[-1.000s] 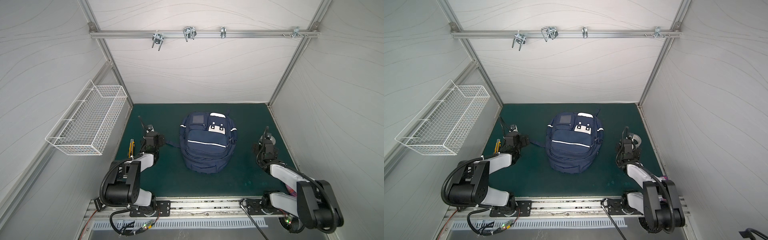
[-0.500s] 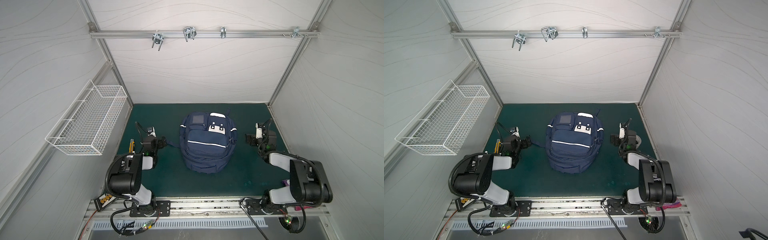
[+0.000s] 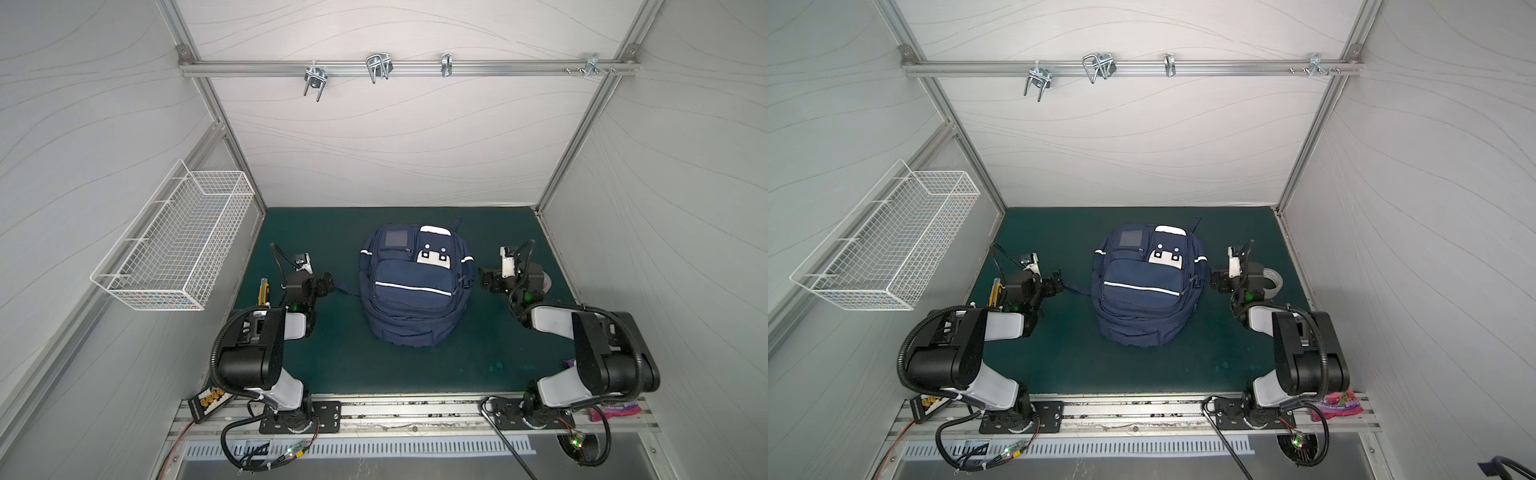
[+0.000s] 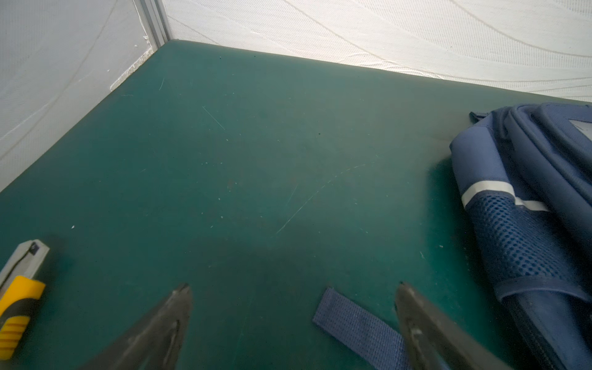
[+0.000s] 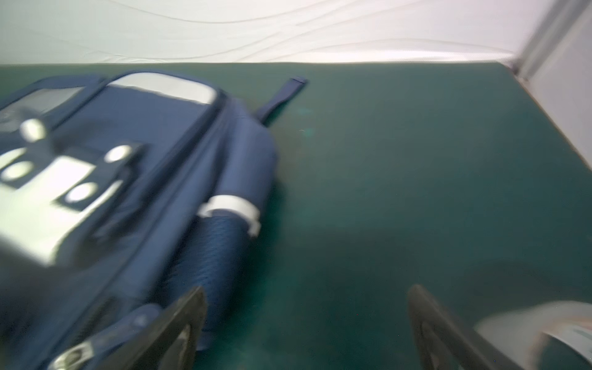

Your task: Pack the student bag

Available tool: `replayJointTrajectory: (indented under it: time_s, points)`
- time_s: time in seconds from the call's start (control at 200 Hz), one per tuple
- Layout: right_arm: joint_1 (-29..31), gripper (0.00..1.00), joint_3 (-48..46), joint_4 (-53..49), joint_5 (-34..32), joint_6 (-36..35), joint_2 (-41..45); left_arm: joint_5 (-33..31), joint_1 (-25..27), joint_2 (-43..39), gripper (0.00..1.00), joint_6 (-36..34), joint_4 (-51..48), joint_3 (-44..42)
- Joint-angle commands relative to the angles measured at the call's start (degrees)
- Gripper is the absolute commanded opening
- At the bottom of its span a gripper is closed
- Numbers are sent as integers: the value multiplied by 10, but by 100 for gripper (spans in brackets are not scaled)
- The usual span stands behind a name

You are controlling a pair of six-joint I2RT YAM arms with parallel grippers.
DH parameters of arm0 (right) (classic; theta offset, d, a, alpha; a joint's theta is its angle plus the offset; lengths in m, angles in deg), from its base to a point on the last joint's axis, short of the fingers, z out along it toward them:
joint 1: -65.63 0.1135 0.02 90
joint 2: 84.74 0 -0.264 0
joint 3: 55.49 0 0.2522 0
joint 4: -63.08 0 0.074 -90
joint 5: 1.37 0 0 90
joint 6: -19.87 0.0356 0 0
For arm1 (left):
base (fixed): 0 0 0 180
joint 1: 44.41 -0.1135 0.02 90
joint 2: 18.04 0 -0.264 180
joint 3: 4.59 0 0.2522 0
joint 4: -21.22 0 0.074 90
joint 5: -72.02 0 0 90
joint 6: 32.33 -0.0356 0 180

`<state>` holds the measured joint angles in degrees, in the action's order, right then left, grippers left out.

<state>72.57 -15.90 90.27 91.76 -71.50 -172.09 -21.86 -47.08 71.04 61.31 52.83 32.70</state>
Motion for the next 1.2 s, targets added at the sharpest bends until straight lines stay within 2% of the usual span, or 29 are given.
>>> replayJointTrajectory:
  time_s: [0.0, 0.025, 0.075, 0.11, 0.29, 0.965, 1.086, 1.196]
  points:
    - [-24, 99, -2, 60, -30, 16, -32, -1, 0, -3, 99, -9, 21, 8]
    - [-39, 99, 10, 12, -4, 22, -26, -1, 0, -2, 99, -9, 22, 8]
    - [-46, 99, -11, 75, 12, 24, -37, -1, 0, -2, 99, -9, 22, 8]
    - [-48, 99, -5, 53, 14, 28, -30, -1, 1, -2, 99, -9, 22, 8]
    - [-23, 99, 4, 30, -28, 9, -28, -1, 1, -3, 99, -9, 22, 8]
    - [-23, 99, 5, 28, -27, 9, -27, -5, 3, -1, 99, -11, 17, 11]
    - [-27, 99, 32, 6, -16, 11, -54, -18, 10, 1, 99, -16, 11, 16]
    - [-25, 99, 13, 22, -17, 9, -35, -17, 10, 0, 99, -15, 12, 15]
